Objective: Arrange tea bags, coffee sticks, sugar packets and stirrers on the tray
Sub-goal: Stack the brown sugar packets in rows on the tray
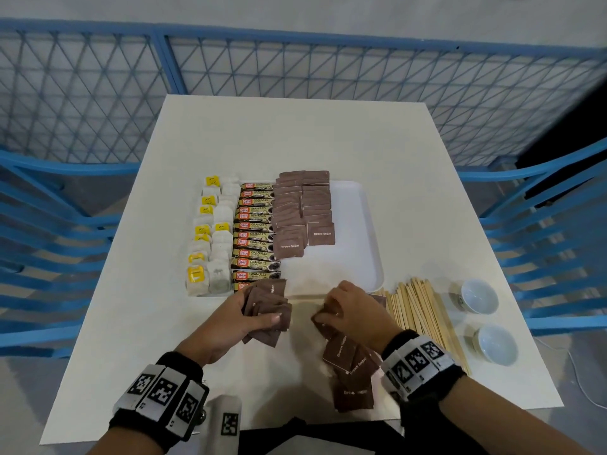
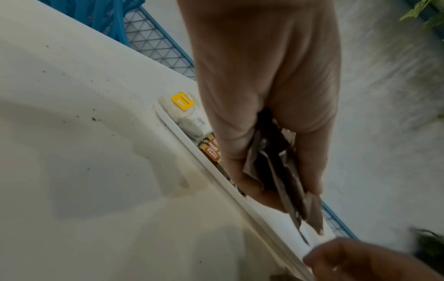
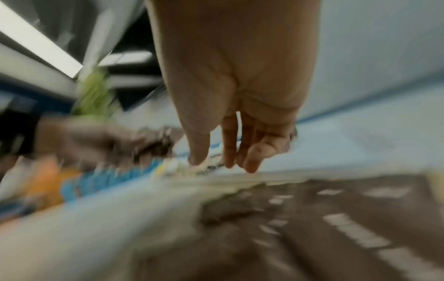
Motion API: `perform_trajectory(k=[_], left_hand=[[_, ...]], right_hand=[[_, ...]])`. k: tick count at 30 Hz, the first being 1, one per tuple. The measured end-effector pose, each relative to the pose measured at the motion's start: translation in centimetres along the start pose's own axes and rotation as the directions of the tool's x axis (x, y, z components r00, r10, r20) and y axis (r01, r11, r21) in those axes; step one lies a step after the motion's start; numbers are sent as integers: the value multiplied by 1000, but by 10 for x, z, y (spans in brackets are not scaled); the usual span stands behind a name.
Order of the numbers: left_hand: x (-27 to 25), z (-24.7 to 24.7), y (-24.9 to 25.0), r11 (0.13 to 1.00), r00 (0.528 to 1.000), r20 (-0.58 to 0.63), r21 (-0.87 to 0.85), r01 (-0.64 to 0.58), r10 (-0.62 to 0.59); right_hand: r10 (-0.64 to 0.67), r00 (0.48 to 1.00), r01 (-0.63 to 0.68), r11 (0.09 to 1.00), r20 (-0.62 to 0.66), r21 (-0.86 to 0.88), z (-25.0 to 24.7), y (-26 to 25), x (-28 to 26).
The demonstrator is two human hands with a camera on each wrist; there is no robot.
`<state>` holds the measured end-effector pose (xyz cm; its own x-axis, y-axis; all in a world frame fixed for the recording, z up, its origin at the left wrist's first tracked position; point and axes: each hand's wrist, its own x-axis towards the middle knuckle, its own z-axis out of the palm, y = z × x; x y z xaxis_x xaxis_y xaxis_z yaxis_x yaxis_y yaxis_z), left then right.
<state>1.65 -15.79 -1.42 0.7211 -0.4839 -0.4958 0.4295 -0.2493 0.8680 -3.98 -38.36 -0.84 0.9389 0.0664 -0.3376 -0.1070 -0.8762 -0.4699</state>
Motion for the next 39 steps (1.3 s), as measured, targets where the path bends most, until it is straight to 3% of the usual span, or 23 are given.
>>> perform_trajectory(k=[3,8,12,15,19,23,27,30,33,36,39], left_hand=[[0,-3,-3,1000,1000,-7,14,6,-5],[1,0,-5,1000,1000,14,17,-2,2],[1,0,-4,1000,1000,15,-12,11,-11],[-1,-2,-3,999,1000,6,-43,15,-14],[-1,-1,-3,999,1000,-5,-48,-10,10],[2,0,-2,993,999,-24,-113,-42,39],[1,6,10,981,995,-3,-169,-100,101],[1,10,17,971,990,11,-197,-136,141],[2,10,20,976,989,26,-170,-137,143],[3,8,17,979,994,21,-176,-105,111],[3,5,12,978,996,3,-192,-86,88]], right_hand=[[63,996,-49,975,60,-219,8,8,-4],[78,997,-78,950,-13,-303,19,6,-2],[74,997,-65,965,25,-253,17,4,3],[50,995,-38,990,83,-139,9,0,6],[48,998,-56,976,46,213,-6,-4,10],[25,999,-12,864,-19,503,-23,-20,18],[-20,1000,18,712,-6,702,-25,-33,25],[-33,999,41,761,-25,648,-20,-39,27],[-101,991,131,873,-90,469,-13,-43,26],[-199,980,181,917,13,355,-9,-40,21],[-165,983,135,949,82,284,-13,-20,13]])
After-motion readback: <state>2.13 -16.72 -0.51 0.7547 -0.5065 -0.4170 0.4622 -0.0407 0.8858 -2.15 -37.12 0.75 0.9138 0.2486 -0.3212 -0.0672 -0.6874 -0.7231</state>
